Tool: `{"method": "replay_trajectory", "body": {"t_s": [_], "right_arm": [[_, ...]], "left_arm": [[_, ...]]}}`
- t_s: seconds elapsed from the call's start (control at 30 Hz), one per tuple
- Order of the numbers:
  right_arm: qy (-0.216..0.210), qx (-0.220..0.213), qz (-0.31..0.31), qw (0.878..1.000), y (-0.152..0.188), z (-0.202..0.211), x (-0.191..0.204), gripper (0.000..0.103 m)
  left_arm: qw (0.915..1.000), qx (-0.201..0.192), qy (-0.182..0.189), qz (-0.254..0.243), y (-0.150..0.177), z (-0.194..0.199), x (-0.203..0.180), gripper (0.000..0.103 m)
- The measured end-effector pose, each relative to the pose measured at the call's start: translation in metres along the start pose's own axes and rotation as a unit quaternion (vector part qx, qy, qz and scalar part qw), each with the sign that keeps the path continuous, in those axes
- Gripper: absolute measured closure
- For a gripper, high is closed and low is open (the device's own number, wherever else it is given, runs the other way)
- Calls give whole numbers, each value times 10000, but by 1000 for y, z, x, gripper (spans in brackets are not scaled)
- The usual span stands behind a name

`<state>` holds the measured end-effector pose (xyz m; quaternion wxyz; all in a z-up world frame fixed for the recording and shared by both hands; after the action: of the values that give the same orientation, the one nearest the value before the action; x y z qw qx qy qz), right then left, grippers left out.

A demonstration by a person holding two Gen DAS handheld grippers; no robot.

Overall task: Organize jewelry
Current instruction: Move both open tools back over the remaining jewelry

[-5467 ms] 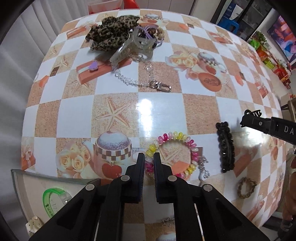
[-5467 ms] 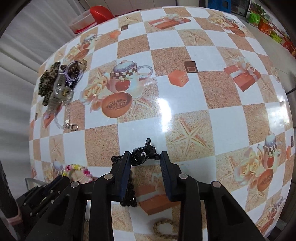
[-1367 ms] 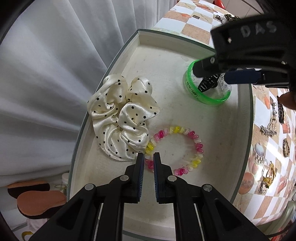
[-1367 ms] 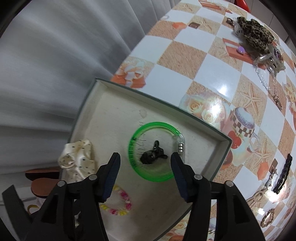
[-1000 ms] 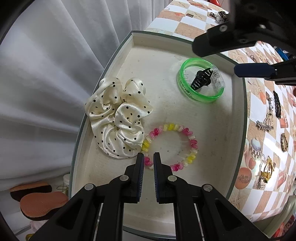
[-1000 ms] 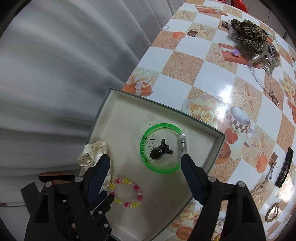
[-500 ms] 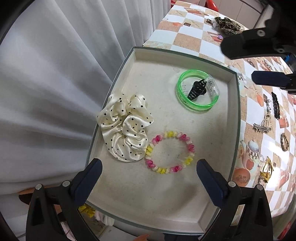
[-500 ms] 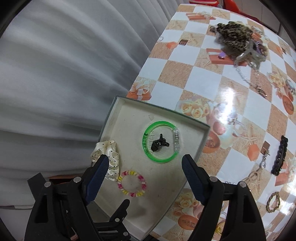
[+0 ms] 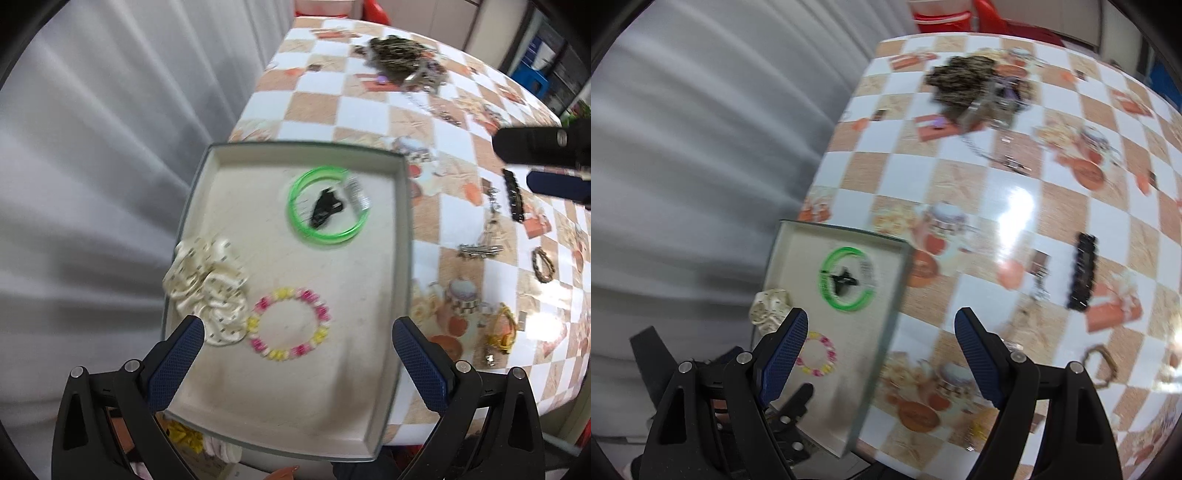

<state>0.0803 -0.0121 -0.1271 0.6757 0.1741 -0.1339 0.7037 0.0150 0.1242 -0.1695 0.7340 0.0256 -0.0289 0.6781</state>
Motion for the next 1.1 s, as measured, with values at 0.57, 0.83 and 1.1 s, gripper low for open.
{"method": "replay_trajectory", "body": {"t_s": [0.57,0.83,1.1], "right_arm": [[430,-262,-1332,9898,57,49,-148,19],[575,-170,-2019,9776,103,53,-214,19],[715,77,-2424,9675,142,42,-252,19]], "left_arm": [[9971,-162,32,-738,-35,24,-77,0],[9940,-137,184,-1066,-47,23,-114,0],[9911,-83,253,-1307,-61,9,-147,0]]}}
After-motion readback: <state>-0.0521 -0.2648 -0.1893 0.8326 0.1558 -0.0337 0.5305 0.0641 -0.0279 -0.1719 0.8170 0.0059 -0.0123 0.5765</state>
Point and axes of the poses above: each gripper's, at about its wrist camera, not at the fingertips, and z roughly against the way its jaws point, x to its left, y to its underside, the point moved 8 cm from there along -z, roughly the way its jaws point, and after that the axes turned 12 degrees about x, right-handed, at the moved point
